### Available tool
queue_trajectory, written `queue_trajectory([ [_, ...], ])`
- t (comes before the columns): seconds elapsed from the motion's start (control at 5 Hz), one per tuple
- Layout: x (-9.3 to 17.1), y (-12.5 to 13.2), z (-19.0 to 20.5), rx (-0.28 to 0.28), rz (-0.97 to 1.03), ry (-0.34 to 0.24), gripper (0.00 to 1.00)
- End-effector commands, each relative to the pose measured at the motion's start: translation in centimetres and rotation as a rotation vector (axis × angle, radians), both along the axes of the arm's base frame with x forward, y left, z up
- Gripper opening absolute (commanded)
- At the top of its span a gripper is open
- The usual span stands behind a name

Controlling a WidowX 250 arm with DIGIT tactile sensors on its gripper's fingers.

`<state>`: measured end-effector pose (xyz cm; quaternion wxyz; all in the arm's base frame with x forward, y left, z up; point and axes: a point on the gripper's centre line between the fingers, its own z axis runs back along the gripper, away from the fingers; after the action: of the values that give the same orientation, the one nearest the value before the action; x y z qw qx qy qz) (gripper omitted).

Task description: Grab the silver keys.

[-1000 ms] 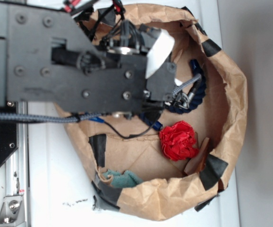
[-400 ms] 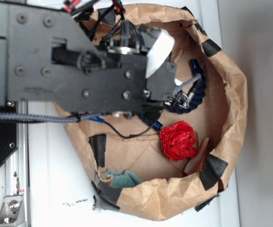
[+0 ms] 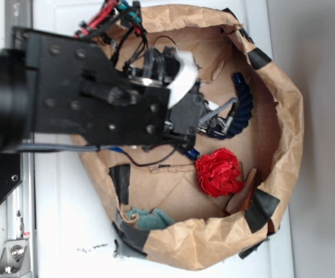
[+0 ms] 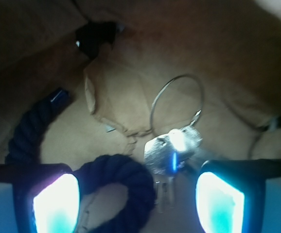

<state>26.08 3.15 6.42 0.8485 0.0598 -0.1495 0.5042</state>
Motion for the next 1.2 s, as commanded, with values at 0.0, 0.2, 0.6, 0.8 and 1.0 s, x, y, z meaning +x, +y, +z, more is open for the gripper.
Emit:
queue_trajectory([
  [0.0, 0.3, 2.0, 1.3, -0.145, 0.125, 0.016, 1.0],
  [0.2, 1.2, 3.1, 0.3, -0.16, 0.185, 0.042, 1.0],
  [0.6, 0.6, 2.5, 0.0, -0.124, 0.166, -0.012, 1.0],
  [0.8, 0.2, 2.6, -0.1, -0.121, 0.166, -0.009, 1.0],
  [1.0, 0.0, 3.2, 0.1, -0.105, 0.17, -0.015, 1.0],
])
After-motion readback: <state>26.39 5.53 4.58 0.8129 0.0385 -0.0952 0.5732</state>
